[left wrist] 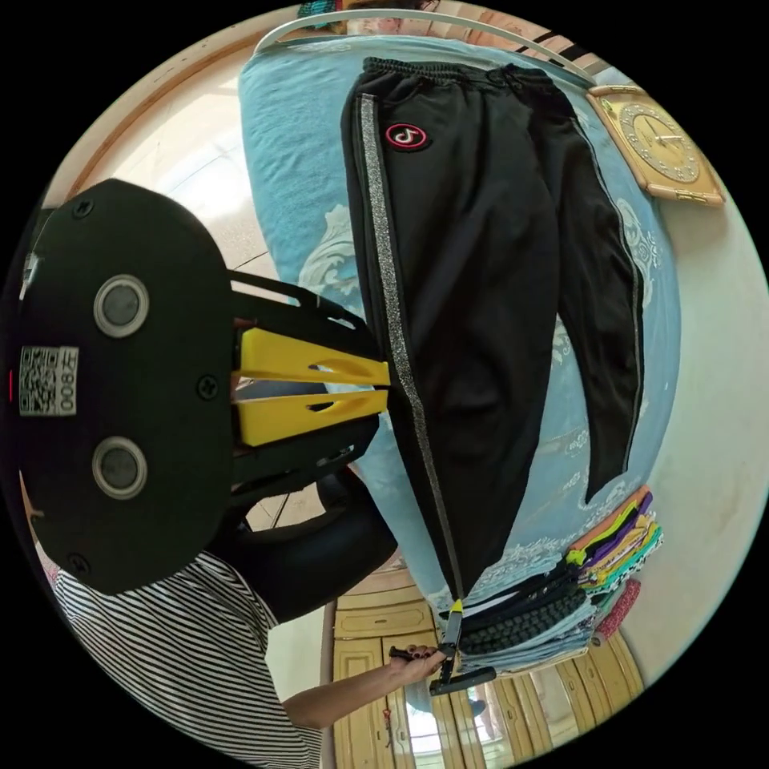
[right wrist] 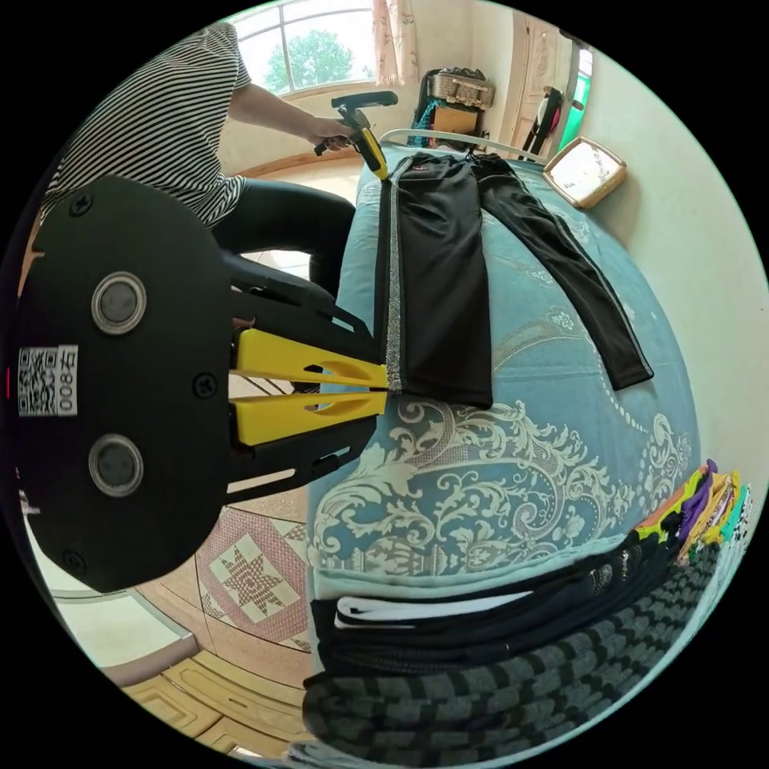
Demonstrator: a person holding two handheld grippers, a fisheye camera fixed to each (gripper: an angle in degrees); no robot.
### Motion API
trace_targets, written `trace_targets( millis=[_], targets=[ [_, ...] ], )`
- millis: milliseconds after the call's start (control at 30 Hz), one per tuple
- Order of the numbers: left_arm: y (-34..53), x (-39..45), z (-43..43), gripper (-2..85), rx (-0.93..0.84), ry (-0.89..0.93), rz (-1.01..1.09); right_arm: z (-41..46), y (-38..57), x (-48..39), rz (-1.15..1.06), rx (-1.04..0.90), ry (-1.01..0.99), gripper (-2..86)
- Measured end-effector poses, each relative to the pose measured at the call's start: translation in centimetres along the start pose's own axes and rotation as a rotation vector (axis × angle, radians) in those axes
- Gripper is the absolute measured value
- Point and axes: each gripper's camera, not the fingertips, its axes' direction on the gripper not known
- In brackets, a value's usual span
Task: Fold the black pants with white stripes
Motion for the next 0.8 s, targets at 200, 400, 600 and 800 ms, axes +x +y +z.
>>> trace_targets(
  millis=[200,400,600,800],
  targets=[
    [1.4,-0.2,1.9,1.2,-0.089,0.001,-0.012,0.4,-0.2,2.5,0.036,-0.016,0.058,0.6],
    [6.3,-8.1,-3.5,5.5,0.135,0.052,-0.309,5.5,-0.1,2.7,0.109,-0.031,0.045,1.2],
    [10.9,-20.8,-7.3,9.2,0.41,0.144,-0.776,6.3,-0.5,-2.3,0.094,0.068,0.054,2.4],
    [11.4,-27.3,-8.4,10.1,0.484,0.138,-1.007,13.7,-3.6,-21.6,-0.356,0.007,0.077,5.2]
  ],
)
